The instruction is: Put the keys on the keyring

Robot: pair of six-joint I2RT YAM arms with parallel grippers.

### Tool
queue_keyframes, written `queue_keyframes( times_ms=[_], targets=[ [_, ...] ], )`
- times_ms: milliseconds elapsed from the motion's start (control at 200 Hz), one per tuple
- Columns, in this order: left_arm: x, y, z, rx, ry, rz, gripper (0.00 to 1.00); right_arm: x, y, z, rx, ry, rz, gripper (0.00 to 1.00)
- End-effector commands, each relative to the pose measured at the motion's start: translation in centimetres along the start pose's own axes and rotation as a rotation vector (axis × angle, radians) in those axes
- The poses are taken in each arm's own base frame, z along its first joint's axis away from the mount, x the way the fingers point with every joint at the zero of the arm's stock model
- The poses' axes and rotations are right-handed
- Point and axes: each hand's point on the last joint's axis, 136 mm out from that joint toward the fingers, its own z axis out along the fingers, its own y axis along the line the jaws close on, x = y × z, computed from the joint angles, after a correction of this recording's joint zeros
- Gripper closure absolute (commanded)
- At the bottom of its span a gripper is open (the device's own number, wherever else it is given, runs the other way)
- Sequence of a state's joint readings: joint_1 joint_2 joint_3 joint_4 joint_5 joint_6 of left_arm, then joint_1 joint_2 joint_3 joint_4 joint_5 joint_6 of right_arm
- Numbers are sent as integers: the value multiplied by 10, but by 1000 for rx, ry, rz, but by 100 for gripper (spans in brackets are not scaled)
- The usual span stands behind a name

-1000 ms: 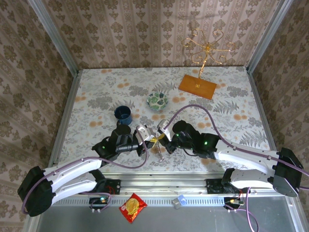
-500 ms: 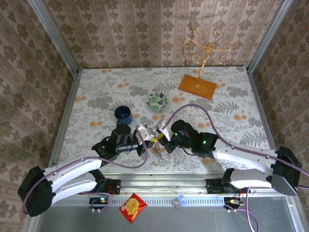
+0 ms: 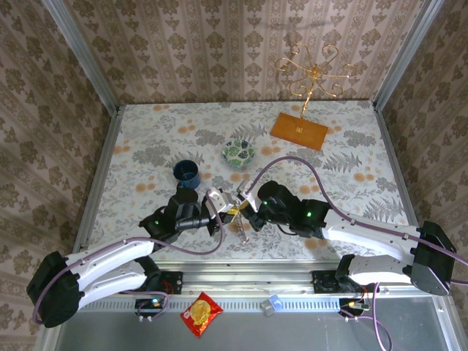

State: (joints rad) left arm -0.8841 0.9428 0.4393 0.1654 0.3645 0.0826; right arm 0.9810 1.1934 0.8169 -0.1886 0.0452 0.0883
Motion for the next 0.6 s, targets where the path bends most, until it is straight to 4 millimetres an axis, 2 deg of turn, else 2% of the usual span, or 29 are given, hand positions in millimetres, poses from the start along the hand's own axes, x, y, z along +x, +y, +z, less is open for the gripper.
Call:
queue_keyframes(
  times_ms=[0,595],
  targets=[
    [-12,-6,-1,18,-34,68,100,-7,-16,-3,57,-17,75,100],
    [-21,-1,-1,-40,-109,110,100,0,-5,2,-67,-15,174,100]
  ],
)
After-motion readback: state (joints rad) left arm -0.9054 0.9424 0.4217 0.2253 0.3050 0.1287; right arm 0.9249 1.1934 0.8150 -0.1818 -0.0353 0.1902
